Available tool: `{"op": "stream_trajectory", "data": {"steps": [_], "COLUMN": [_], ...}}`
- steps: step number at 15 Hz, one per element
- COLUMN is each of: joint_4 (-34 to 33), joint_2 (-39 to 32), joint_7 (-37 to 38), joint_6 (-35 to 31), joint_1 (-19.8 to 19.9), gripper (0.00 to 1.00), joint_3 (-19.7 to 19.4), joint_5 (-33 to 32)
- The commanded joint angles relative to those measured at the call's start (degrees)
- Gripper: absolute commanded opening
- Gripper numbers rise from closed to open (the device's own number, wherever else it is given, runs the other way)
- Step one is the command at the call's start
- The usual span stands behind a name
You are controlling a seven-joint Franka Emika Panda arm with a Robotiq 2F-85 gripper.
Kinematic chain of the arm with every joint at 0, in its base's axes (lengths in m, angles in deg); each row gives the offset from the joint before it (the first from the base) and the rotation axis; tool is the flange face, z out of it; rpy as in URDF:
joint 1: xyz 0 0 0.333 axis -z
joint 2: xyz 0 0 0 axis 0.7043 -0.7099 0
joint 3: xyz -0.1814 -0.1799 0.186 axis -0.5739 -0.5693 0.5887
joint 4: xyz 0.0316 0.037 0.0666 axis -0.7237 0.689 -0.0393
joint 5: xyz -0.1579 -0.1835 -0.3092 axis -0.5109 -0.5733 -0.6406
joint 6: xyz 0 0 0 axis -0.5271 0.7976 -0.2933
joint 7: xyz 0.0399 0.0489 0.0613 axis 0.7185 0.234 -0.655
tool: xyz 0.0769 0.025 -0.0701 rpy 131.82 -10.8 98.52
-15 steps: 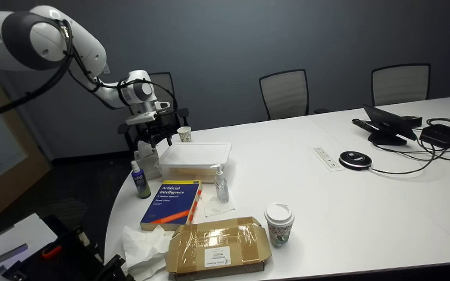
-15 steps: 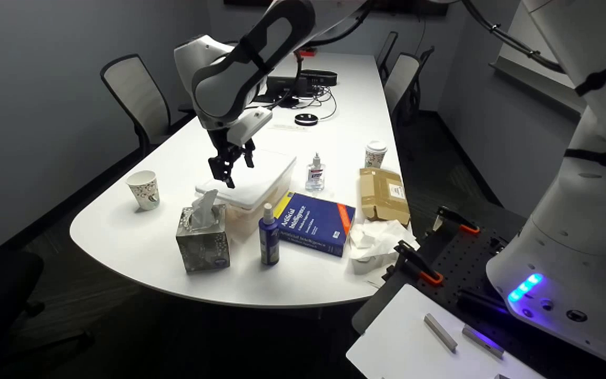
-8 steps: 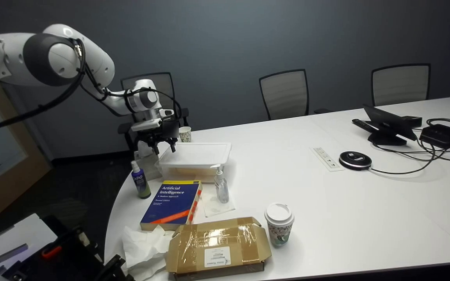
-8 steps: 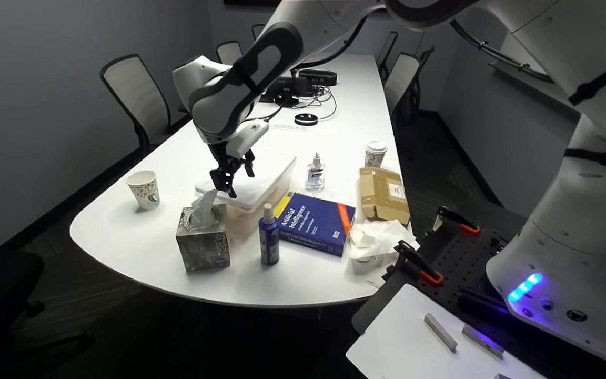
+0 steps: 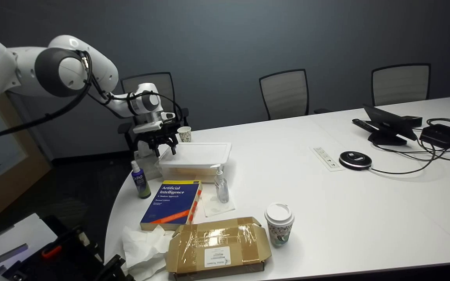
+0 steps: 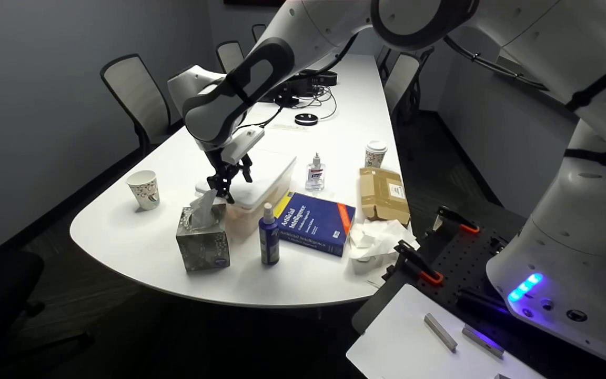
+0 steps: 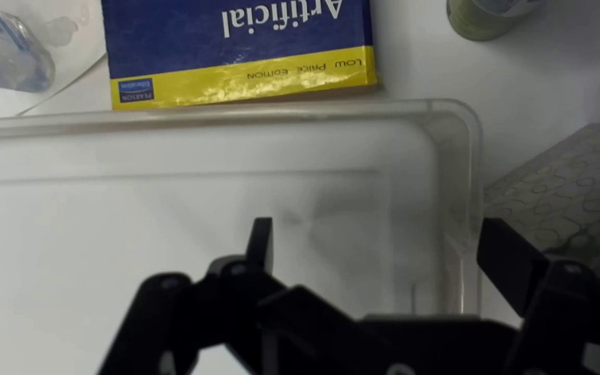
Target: Open the storage bin, then place the white bottle inside
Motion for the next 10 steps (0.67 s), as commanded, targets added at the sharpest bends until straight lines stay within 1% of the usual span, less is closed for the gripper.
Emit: {"op": "stream_trajectory", "data": {"steps": [1, 10], "joint_4": [-4.65, -8.74], "joint_2": [-2.77, -5.92], "joint_7": [-0.76, 1.39], "joint_6": [2.80, 3.19], "joint_1": [-1.70, -3.96], "gripper": [1.00, 1.00], "joint_3": [-1.72, -7.07], "joint_5": [0.72, -2.06]}}
